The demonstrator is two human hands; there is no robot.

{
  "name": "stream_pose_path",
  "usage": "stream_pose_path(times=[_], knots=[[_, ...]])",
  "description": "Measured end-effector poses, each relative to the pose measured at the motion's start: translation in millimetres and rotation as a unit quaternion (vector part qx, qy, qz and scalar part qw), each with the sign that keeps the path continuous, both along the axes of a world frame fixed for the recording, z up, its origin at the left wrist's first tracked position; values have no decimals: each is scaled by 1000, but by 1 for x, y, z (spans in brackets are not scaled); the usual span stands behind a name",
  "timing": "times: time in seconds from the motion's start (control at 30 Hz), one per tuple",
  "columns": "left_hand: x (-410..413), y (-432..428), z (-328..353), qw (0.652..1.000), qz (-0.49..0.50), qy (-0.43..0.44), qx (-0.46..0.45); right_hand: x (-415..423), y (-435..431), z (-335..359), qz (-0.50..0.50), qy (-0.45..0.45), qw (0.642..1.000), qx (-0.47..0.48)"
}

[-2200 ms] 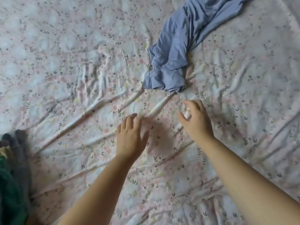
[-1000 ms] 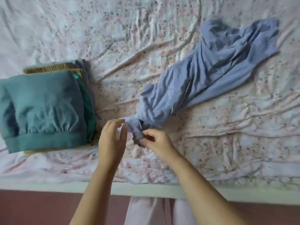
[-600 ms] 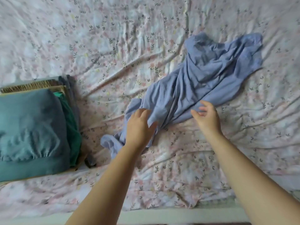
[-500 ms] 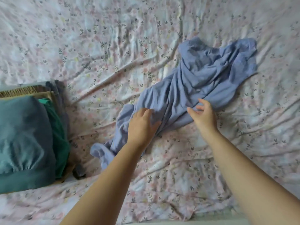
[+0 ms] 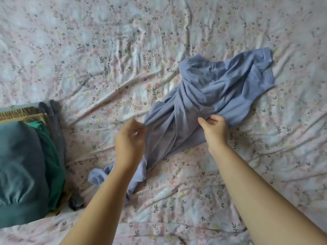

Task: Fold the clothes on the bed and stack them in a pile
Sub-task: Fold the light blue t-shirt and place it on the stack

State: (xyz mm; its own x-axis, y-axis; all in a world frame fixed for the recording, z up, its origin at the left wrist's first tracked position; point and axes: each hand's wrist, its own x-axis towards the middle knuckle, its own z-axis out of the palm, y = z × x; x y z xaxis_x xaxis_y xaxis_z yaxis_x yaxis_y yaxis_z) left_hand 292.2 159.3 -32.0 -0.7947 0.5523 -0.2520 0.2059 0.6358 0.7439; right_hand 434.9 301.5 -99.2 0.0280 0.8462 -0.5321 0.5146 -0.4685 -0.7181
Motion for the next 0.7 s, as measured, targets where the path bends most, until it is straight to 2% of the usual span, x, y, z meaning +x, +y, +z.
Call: stream_pose_path(times=[0.1,0.2,0.37,0.43,0.53,0.6,0.7], knots=[[-19,-21,17,998,51,17,-25,14,-2,-3,-15,-43,999,14],[-44,-47,13,991,76,54,-95,23,-3,-6,-5,-72,997,41],[-49,-61,-4,975,-13,58,-215,40,8,-13,-48,-128,989,58],[-44,-47,-5,965,-54,109,-233,43,14,-15,-67,-93,993,41],[-31,-13,-4,961,-100,156,-203,42,18,-15,-62,2,998,10],[-23,8,-12,958,-137,139,-209,46,15,-14,-58,40,998,0],[-18,22,-31,963,-112,69,-234,68,2,-4,-59,47,997,-25]])
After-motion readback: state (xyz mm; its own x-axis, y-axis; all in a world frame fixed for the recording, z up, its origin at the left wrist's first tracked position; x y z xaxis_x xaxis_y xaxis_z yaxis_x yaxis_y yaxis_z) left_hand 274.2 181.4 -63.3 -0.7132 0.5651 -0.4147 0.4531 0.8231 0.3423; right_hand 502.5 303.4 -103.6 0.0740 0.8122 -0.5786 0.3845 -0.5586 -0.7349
